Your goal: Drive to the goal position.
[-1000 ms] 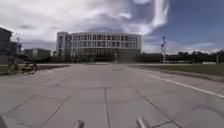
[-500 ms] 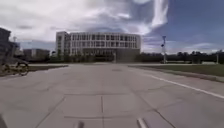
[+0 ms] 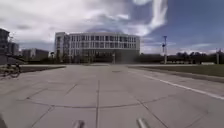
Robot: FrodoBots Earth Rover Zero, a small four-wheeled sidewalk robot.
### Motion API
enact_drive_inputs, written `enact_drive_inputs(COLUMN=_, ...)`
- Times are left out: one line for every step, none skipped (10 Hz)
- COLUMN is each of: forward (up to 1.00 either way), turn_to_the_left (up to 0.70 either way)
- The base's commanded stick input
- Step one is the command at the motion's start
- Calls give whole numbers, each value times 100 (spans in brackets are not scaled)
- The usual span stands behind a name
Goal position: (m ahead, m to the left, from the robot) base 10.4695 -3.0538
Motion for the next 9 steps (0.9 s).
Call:
enact_drive_inputs(forward=100, turn_to_the_left=0)
enact_drive_inputs(forward=100, turn_to_the_left=20)
enact_drive_inputs(forward=100, turn_to_the_left=40)
enact_drive_inputs(forward=100, turn_to_the_left=40)
enact_drive_inputs(forward=100, turn_to_the_left=40)
enact_drive_inputs(forward=100, turn_to_the_left=22)
enact_drive_inputs(forward=100, turn_to_the_left=0)
enact_drive_inputs(forward=100, turn_to_the_left=0)
enact_drive_inputs(forward=100, turn_to_the_left=0)
